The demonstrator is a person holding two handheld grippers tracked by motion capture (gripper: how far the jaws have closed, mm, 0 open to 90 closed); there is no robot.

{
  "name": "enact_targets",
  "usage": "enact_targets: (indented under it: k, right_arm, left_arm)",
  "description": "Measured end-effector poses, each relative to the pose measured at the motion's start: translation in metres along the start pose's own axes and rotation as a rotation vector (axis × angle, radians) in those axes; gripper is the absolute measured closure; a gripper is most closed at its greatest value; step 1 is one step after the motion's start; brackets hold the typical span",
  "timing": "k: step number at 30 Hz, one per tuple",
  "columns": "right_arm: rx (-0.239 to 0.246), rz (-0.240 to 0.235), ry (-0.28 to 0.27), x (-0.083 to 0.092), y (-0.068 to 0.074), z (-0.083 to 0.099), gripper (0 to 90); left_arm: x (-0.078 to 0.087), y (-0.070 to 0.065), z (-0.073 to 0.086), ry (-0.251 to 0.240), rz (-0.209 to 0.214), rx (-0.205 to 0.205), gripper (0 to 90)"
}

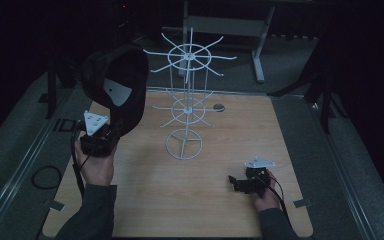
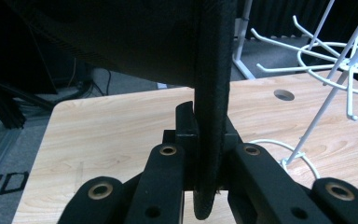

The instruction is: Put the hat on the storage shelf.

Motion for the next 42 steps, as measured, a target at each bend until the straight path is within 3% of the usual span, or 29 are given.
enact_targets:
  k: [32,42]
  right_arm:
    - [0.000,0.000,-0.001,0.000,0.000,0.000,12.3]
    - [0.000,0.000,-0.001,0.000,0.000,0.000,12.3]
  left_arm:
    - [0.015,-0.017,-0.007,-0.057,-0.015,-0.056,86.4]
    - [0.019,-0.026,-0.006,-0.079,-0.038,-0.100,86.4]
Point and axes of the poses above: each handheld gripper's, and its own axes: x roughly backward along the jaws, z roughly out of its underside, y roughly to its left, the point moved 5 cm from there along -x, roughly forward along the jaws, and after that the axes turned 2 degrees about z, right-handed, at the moved point
